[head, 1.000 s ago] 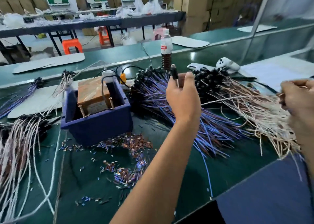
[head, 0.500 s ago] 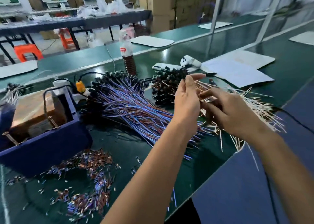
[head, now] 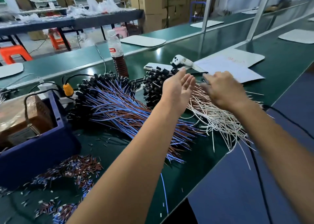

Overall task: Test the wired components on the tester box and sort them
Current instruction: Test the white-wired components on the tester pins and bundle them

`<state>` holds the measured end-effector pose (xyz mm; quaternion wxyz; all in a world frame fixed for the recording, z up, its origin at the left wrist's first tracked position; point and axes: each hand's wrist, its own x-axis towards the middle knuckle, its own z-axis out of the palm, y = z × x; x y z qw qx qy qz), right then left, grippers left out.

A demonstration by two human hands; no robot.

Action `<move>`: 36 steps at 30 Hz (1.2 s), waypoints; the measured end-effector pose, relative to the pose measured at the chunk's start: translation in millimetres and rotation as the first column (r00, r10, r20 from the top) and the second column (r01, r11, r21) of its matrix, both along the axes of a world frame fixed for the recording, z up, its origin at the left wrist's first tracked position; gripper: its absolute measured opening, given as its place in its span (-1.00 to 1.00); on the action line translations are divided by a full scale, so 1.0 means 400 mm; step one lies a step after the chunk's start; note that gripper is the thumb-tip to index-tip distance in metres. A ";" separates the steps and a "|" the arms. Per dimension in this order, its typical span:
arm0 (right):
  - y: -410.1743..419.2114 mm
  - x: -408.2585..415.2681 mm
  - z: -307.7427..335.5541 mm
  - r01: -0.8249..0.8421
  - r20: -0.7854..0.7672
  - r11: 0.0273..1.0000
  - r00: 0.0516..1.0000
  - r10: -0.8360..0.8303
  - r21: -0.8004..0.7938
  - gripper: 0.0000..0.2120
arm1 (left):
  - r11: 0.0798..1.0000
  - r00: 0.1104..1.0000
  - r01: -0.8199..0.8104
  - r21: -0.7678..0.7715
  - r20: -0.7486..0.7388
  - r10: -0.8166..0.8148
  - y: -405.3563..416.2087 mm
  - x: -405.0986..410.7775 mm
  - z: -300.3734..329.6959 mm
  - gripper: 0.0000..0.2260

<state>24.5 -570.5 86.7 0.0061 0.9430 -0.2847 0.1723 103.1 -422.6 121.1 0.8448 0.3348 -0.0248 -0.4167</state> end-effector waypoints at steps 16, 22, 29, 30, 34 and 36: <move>0.346 0.120 0.077 -0.297 -0.263 0.953 0.916 0.302 0.059 -0.61 | 0.953 0.749 0.284 0.109 0.595 -0.291 0.441 0.009 -0.061 -0.84; 0.755 0.145 0.070 -0.650 -0.333 0.725 0.648 0.685 0.228 -0.73 | 0.844 0.582 0.274 0.461 0.619 -0.527 0.861 0.053 -0.090 -0.90; 1.152 0.211 -0.050 -0.783 -0.249 0.522 0.461 0.852 0.338 -0.87 | 0.418 0.713 -0.284 0.863 0.481 -0.510 1.219 0.080 -0.124 -0.89; 1.195 0.225 -0.061 -0.769 -0.232 0.529 0.475 0.848 0.358 -0.88 | 0.310 0.736 -0.411 0.857 0.512 -0.442 1.245 0.092 -0.131 -0.89; 1.320 0.294 -0.107 -0.711 -0.058 0.545 0.584 0.810 0.444 -0.88 | -0.130 0.642 -0.721 0.680 0.587 -0.493 1.291 0.125 -0.139 -0.91; 1.366 0.323 -0.113 -0.658 0.044 0.506 0.632 0.774 0.557 -0.86 | -0.149 0.629 -0.757 0.637 0.647 -0.432 1.289 0.131 -0.136 -0.86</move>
